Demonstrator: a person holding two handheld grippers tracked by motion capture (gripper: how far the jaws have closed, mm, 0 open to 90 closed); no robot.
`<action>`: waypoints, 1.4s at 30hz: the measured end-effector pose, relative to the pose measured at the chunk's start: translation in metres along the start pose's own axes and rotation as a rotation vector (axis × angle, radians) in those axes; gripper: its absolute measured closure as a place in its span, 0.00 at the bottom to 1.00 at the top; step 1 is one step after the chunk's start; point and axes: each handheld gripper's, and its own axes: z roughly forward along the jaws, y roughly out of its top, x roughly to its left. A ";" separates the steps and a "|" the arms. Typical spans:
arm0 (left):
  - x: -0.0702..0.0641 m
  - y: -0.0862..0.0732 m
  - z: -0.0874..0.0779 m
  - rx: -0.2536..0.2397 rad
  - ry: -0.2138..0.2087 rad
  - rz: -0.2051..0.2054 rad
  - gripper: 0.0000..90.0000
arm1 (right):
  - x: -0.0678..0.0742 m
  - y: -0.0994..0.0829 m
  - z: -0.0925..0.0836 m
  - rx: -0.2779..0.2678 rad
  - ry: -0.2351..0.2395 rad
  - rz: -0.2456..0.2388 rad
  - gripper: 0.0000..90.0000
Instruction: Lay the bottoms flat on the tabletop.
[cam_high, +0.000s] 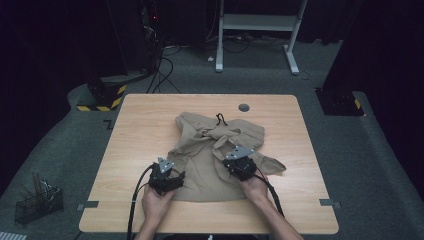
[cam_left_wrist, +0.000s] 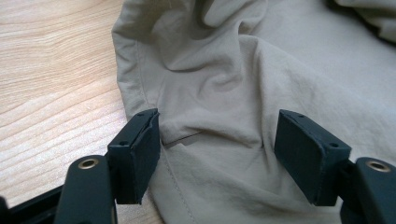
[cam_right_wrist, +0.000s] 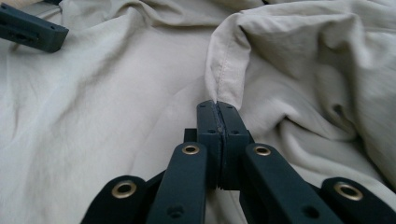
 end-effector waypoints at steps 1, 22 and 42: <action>0.000 0.000 0.000 0.000 0.000 -0.001 0.35 | -0.002 -0.002 -0.003 -0.007 -0.002 -0.001 1.00; 0.002 0.000 0.000 0.009 0.016 -0.026 0.31 | -0.070 -0.080 -0.091 -0.089 -0.123 0.230 0.91; 0.014 0.056 0.001 -0.128 -0.018 -0.008 0.39 | -0.048 0.000 -0.036 -0.115 -0.021 0.212 0.61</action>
